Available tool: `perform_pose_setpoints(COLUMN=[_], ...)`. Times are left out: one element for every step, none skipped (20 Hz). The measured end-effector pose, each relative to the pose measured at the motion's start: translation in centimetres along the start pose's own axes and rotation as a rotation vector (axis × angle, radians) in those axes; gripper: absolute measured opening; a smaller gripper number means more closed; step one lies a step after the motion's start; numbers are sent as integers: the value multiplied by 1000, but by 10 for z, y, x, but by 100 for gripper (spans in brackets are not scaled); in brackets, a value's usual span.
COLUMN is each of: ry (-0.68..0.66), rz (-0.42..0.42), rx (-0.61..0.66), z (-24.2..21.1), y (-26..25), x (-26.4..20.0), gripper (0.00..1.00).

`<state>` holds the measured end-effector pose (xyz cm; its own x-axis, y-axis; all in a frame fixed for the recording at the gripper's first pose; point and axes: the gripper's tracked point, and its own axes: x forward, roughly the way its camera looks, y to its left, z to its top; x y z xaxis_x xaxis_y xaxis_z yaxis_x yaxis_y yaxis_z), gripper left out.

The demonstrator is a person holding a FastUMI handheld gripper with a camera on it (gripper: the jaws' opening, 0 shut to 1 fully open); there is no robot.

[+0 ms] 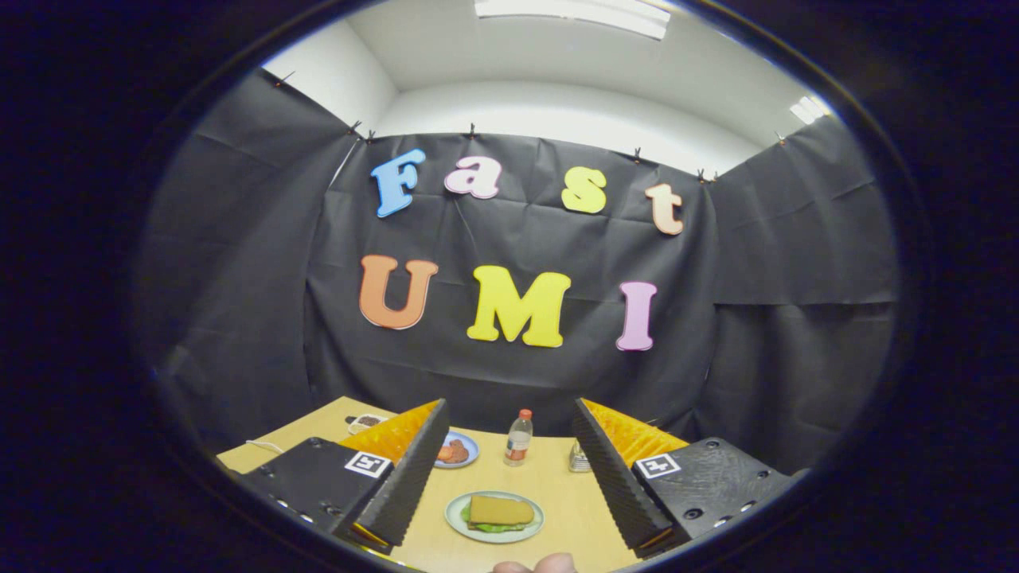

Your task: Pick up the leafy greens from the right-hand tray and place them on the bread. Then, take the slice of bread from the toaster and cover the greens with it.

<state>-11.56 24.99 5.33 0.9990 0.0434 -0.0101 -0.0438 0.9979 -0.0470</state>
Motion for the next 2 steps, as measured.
perform_pose_setpoints(ry=[2,5], rz=[6,10], rx=[11,20], z=[0,1], y=[3,4], x=[-2,-4], gripper=[96,96])
